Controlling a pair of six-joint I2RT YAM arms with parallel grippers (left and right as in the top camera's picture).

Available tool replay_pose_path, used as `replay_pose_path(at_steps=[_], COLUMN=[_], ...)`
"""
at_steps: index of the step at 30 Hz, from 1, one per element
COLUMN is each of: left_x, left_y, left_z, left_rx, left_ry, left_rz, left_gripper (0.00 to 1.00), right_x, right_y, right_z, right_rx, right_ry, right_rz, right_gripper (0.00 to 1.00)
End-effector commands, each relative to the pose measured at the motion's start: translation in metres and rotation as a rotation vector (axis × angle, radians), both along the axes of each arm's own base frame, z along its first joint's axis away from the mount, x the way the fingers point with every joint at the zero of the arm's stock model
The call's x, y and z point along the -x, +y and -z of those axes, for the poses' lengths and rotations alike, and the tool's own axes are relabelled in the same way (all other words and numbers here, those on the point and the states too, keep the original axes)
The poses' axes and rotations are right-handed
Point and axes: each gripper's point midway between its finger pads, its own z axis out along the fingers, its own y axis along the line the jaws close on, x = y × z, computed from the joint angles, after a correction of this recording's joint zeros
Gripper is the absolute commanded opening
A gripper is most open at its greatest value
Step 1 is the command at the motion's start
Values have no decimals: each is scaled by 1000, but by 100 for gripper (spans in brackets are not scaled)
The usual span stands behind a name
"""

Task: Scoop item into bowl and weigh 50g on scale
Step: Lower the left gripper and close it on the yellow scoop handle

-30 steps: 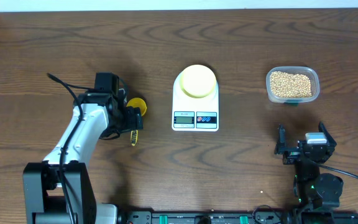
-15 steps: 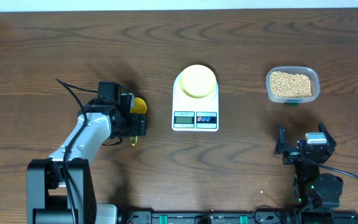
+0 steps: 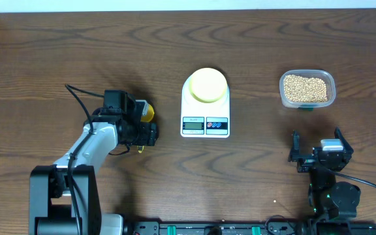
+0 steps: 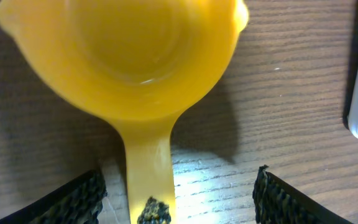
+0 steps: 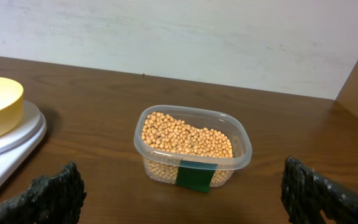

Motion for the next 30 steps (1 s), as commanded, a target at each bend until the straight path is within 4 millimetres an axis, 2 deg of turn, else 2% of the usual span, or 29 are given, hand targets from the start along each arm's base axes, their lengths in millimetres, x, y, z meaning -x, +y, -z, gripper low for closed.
replay_pose_path(at_steps=[1,8,13,17,23,27,30], left_x=[13,21,22,25,40,38,38], left_y=[-4,-4,-4,-4,-3,-3,-3], left_z=[17,39,39,39,40,39,39], left_rx=[16,21,20,21,22,24,24], left_ry=[60,143,147,160,234,231,231], left_rz=[42,8,8,8,-21,-36,-36], left_gripper=[76,66,51,51,51,50,46], right_x=[0,0,0,0,0,0,0], right_y=[3,3,3,3,3,3,3], right_z=[2,2,2,2,2,2,2], right_rx=[1,1,1,1,1,1,1], right_ry=[6,6,6,6,6,6,6], right_rz=[-11,-11,-11,-11,-11,-11,-11], right_gripper=[99,99,99,99,99,99,99])
